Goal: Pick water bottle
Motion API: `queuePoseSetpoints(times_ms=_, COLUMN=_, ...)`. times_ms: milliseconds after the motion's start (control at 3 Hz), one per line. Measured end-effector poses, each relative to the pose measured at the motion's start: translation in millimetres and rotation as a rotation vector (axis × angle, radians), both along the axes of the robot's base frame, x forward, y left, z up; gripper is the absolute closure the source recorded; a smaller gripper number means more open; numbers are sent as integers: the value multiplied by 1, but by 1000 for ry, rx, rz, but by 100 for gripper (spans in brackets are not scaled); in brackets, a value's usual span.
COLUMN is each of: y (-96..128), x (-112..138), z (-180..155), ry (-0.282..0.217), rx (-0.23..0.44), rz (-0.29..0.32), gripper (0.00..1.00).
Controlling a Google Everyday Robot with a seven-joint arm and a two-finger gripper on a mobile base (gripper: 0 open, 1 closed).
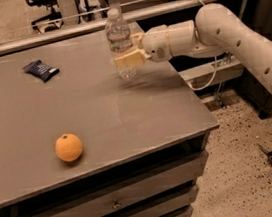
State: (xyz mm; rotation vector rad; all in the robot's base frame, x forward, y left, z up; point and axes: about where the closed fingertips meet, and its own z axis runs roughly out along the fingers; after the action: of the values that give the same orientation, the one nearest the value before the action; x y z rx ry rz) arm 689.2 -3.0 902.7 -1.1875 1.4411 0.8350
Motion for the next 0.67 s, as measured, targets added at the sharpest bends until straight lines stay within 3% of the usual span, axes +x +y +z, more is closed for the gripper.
queuePoseSetpoints(times_ms=333, y=-15, x=5, z=25, ry=-44, rx=27, rz=-25, gripper=88)
queuePoseSetpoints(times_ms=667, y=-28, x=0, z=63, ry=-57, rx=31, rz=-47, gripper=100)
